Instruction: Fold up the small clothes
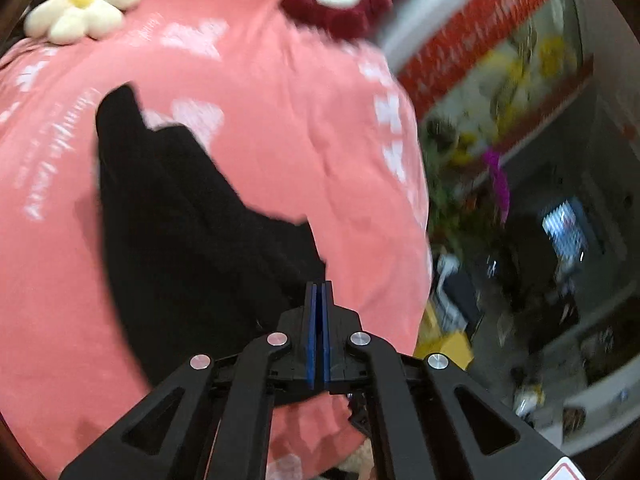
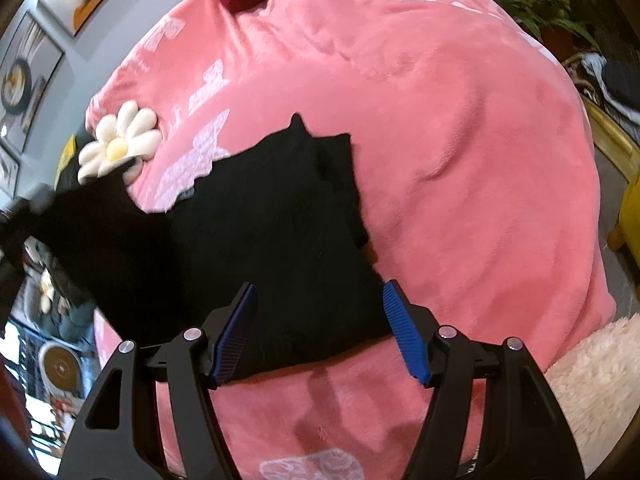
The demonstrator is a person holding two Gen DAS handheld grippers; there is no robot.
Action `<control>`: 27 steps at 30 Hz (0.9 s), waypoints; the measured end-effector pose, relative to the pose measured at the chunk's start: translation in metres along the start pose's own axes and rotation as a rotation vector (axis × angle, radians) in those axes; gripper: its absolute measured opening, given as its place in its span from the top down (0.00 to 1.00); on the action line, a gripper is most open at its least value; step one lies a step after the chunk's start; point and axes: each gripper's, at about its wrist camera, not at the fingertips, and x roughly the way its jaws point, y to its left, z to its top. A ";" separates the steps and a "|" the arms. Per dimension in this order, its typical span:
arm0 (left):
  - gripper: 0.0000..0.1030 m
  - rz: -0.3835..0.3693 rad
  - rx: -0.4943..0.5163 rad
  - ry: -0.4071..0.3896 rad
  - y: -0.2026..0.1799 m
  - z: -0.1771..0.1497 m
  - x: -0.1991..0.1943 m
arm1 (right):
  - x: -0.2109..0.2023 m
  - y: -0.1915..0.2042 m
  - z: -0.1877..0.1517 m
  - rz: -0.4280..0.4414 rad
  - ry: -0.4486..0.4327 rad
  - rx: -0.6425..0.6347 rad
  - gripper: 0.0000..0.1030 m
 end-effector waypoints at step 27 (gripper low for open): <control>0.40 0.238 -0.075 0.123 0.078 -0.124 -0.040 | 0.117 0.147 0.030 0.197 0.377 -0.419 0.89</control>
